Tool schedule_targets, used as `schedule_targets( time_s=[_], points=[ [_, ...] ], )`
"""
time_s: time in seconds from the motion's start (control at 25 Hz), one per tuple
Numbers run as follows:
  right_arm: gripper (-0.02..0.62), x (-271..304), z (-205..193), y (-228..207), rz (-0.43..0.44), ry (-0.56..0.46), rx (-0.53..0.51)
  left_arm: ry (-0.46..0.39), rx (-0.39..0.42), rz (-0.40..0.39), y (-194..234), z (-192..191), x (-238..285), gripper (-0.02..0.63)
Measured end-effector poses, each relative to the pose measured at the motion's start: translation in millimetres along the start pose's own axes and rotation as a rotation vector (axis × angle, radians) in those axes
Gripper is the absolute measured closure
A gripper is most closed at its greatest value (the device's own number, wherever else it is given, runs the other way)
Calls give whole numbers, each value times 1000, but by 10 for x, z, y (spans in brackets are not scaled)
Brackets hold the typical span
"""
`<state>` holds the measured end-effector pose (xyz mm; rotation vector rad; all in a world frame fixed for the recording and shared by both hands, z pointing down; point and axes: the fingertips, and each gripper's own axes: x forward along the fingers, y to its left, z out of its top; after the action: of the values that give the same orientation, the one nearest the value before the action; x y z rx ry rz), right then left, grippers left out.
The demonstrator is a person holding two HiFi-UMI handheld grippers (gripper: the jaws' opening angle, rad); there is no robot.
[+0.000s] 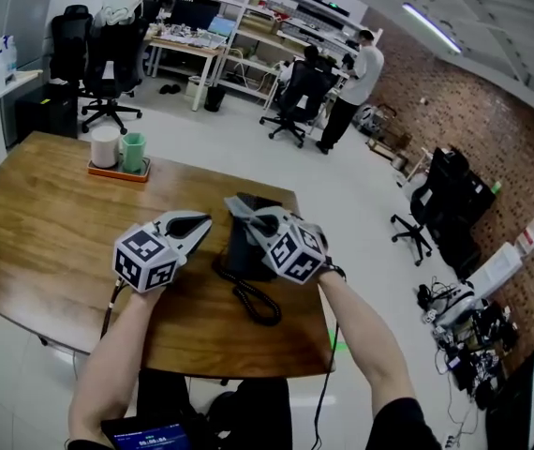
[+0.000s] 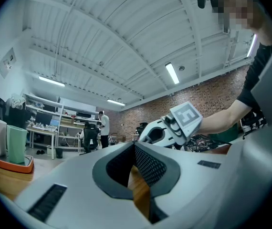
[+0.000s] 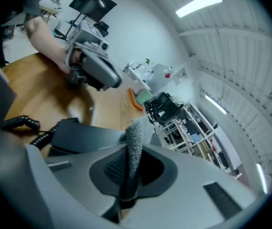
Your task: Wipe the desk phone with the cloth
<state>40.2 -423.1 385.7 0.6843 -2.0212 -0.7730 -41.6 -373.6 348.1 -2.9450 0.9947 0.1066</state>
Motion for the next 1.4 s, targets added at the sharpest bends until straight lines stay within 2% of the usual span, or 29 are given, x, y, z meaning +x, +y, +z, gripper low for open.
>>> schedule_targets(
  time_s=[0.12,0.24,0.32,0.4,0.56,0.6,0.68,0.8,0.96,1.28,1.4],
  points=[
    [571,-257,49,571,120,-32,-93,2,0,-4,-3,-12,-12,606],
    [571,-531,106,1135,280,-57,-225,3,-2,-5,6,-22,-20,606],
    [571,-632,136,1189,310,-74,-259,6,-1,-7,9,-33,-10,606],
    [571,-584,154,804,196,-94,-183,7,0,-10,21,-42,-18,606],
    [571,-274,-69,-421,-154,-56,109,4,-3,-9,47,-62,-37,606],
    [571,-185,-133,-621,-201,-47,172,4,-4,-10,46,-68,-38,606],
    [571,22,-247,-802,-230,-15,236,3,-8,-10,39,-76,-42,606],
    [571,218,-381,-741,-191,43,222,0,-11,-8,-3,-51,-21,606],
    [572,55,-278,-495,-136,33,144,4,0,-14,-44,-3,-14,606],
    [572,-384,-62,707,107,-20,-57,7,-4,-16,-5,-27,-26,606],
    [571,-638,-39,1134,225,-27,-151,11,-4,-17,-18,-28,-19,606]
  ],
)
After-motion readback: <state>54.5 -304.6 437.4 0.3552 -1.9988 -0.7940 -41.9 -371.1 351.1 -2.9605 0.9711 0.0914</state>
